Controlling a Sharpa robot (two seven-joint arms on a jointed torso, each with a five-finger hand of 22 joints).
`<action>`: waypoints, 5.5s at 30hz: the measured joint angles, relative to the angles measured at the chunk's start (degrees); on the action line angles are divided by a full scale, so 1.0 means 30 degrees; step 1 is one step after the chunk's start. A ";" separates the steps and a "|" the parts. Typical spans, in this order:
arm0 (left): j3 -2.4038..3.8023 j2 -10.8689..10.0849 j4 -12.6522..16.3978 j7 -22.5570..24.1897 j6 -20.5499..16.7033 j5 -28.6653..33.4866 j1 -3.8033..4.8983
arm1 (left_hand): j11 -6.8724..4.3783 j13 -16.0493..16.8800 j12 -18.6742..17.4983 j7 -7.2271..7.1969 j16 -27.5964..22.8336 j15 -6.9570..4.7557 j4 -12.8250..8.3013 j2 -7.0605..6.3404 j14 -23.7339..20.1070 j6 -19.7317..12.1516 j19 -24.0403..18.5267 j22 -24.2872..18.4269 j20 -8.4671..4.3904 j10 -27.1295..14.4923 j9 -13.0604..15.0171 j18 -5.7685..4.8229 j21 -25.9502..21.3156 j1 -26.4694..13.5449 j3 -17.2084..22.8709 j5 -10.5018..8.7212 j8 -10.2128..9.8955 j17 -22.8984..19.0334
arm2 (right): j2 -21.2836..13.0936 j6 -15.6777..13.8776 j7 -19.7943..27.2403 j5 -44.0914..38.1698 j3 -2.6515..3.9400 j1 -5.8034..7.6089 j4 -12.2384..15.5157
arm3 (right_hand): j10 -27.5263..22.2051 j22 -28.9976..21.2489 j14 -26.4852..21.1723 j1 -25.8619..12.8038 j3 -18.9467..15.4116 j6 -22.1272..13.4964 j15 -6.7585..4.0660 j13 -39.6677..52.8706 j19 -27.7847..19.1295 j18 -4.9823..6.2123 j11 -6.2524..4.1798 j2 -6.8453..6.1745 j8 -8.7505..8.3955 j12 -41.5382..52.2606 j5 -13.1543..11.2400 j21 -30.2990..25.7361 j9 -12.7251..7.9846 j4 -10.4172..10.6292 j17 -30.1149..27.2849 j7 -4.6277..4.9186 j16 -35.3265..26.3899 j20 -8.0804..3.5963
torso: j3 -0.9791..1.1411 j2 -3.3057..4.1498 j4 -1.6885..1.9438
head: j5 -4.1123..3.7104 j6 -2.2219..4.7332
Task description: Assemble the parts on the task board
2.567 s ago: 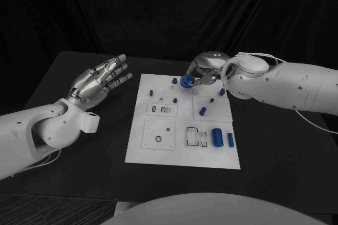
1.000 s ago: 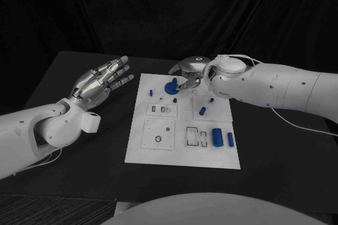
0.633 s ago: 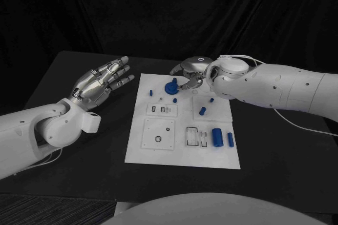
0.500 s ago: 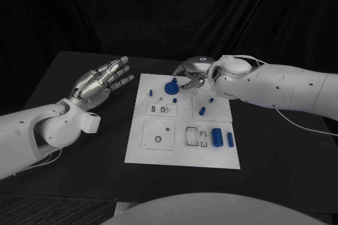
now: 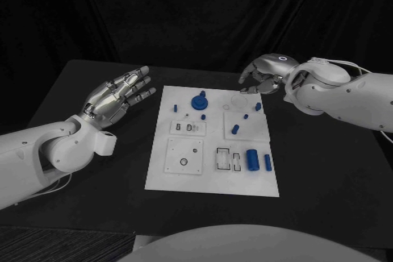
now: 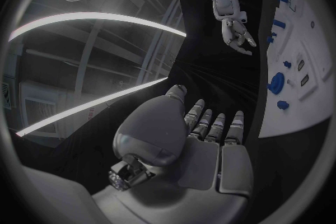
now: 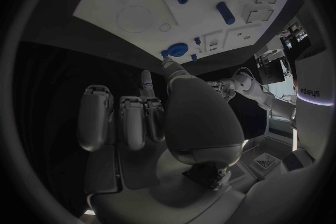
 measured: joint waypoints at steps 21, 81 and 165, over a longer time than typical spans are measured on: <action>-0.0002 -0.0066 -0.0139 0.0003 0.0152 -0.0003 -0.0254 | 0.0003 0.0000 0.0002 0.0001 0.0003 0.0003 -0.0001 0.0000 0.0001 -0.0003 0.0000 0.0000 0.0000 0.0002 0.0000 0.0000 0.0000 0.0001 0.0001 0.0001 0.0000 0.0001 | -0.1093 -0.1660 0.0159 0.0005 -0.0014 -0.1777 -0.0617 | 0.0000 0.0002 0.0001 0.0579 -0.0450 -0.4312 0.0001 0.0000 0.0000 -0.0001 0.0000 -0.0581 0.2624 0.0000 0.0005 0.0292 0.2037 0.1082 0.0000 -0.0027 0.0000 0.0001 | 0.0049 -0.0059 -0.0275 | -0.0024 0.0000; -0.0002 -0.0084 -0.0287 -0.0142 0.0493 -0.0008 -0.0308 | 0.0098 0.0000 0.0004 0.0001 0.0003 0.0007 -0.0003 0.0112 0.0000 -0.0005 0.0000 0.0014 0.0001 0.0092 0.0000 0.0001 0.0000 0.0114 0.0001 0.0221 0.0000 0.0003 | -0.0392 -0.0356 -0.0379 0.0008 -0.0012 -0.2664 -0.1965 | 0.0000 0.0007 0.0000 0.0291 -0.0447 -0.5190 0.0009 0.0000 0.0131 -0.0001 0.0008 -0.0873 0.4974 0.0000 0.3220 0.0291 0.2308 0.1081 0.0001 0.0328 0.0000 0.0139 | 0.0027 -0.0055 -0.0267 | -0.0154 0.0000; -0.0003 0.0130 -0.0509 -0.0916 0.0868 -0.0012 -0.0342 | 0.0101 0.0000 0.0005 0.0001 0.0003 0.0007 -0.0006 0.0112 0.0000 -0.0006 -0.0001 0.0015 0.0001 0.0091 0.0000 0.0000 0.0000 0.0115 0.0002 0.0222 0.0000 0.0001 | 0.1984 -0.0928 -0.0839 -0.0164 0.0007 -0.1518 0.2515 | 0.0000 0.0011 0.0000 0.1116 0.0475 -0.1852 0.0004 0.0000 0.0130 -0.0001 0.0004 -0.0543 0.6005 0.0000 0.4400 0.0273 0.2298 0.0783 0.0000 0.0254 0.0000 0.0134 | -0.0009 -0.0057 -0.0176 | 0.0071 0.0002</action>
